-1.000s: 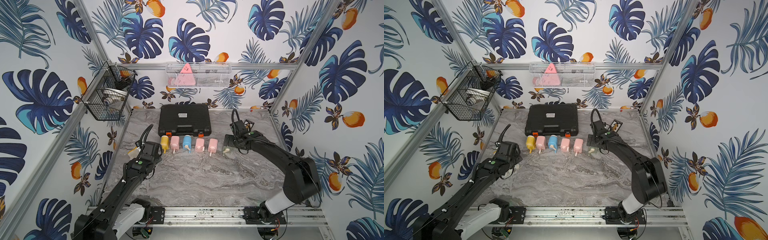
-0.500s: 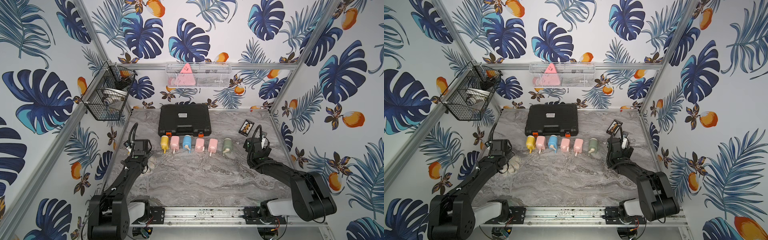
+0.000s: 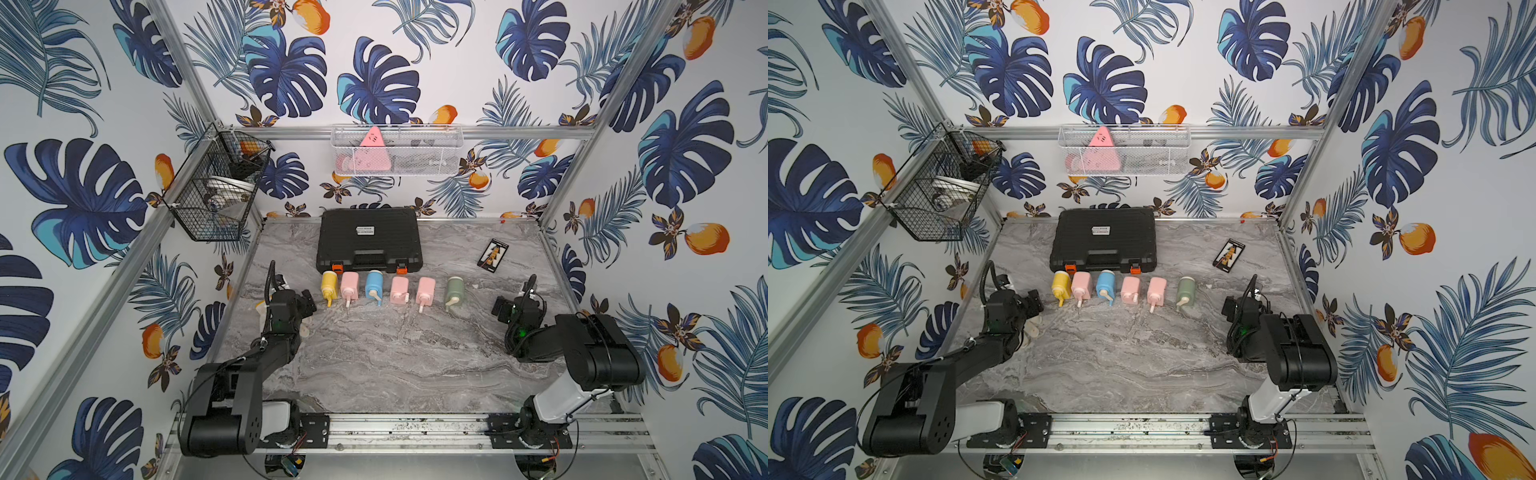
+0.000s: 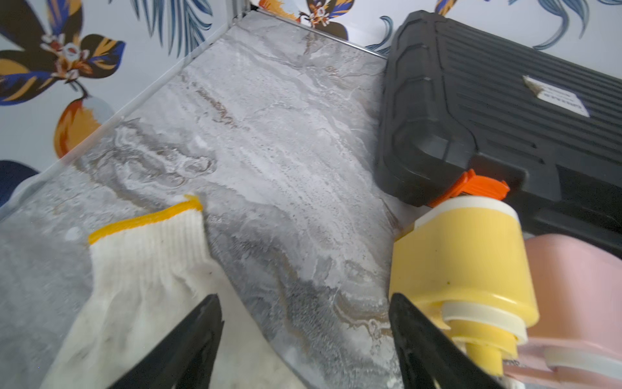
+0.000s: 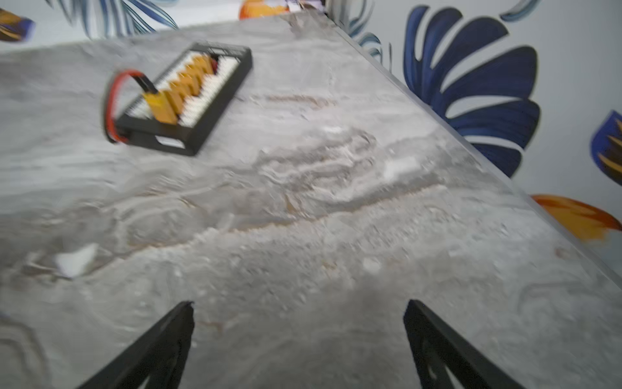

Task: Put the tray back into the pencil sharpener
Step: Reset both arms

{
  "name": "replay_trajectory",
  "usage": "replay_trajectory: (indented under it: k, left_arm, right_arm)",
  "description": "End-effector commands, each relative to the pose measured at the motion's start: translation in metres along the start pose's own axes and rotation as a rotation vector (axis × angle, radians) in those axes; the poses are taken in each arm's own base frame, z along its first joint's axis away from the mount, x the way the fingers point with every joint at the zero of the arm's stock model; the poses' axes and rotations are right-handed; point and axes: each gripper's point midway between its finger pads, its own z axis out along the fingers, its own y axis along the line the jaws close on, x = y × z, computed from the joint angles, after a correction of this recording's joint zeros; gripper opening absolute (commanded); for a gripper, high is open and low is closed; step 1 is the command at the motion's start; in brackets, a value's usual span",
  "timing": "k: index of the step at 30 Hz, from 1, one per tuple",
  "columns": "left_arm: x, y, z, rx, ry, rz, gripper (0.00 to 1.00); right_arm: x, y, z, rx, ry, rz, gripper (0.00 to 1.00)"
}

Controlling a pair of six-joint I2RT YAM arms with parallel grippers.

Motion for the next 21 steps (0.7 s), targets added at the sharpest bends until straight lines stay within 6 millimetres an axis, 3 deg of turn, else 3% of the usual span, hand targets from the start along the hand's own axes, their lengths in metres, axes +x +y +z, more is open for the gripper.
replay_trajectory:
  k: [1, 5, 7, 10, 12, 14, 21]
  left_arm:
    - [-0.031, -0.025, 0.000, 0.121, -0.162, 0.106, 0.81]
    - [-0.026, -0.030, 0.002, 0.152, -0.218, 0.153, 0.85]
    - [-0.019, -0.033, 0.007, 0.167, -0.224, 0.166, 0.87]
    - [0.003, -0.059, 0.013, 0.213, -0.230, 0.281, 0.91]
    - [0.012, -0.059, 0.021, 0.182, -0.142, 0.290, 0.94]
    - [0.005, -0.059, 0.029, 0.172, -0.152, 0.277, 0.96]
    - [0.005, -0.056, 0.028, 0.147, -0.149, 0.279, 0.99]
  right_arm:
    - [-0.033, 0.012, 0.003, -0.054, -0.112, 0.048, 1.00]
    - [-0.031, 0.017, 0.008, -0.065, -0.078, 0.034, 1.00]
    - [-0.033, 0.015, 0.006, -0.061, -0.093, 0.029, 1.00]
    - [-0.031, 0.016, 0.007, -0.065, -0.082, 0.029, 1.00]
    - [-0.031, 0.017, 0.007, -0.068, -0.082, 0.028, 1.00]
    - [-0.029, 0.018, 0.010, -0.080, -0.066, 0.034, 1.00]
    - [-0.029, 0.026, 0.008, -0.129, -0.068, 0.007, 1.00]
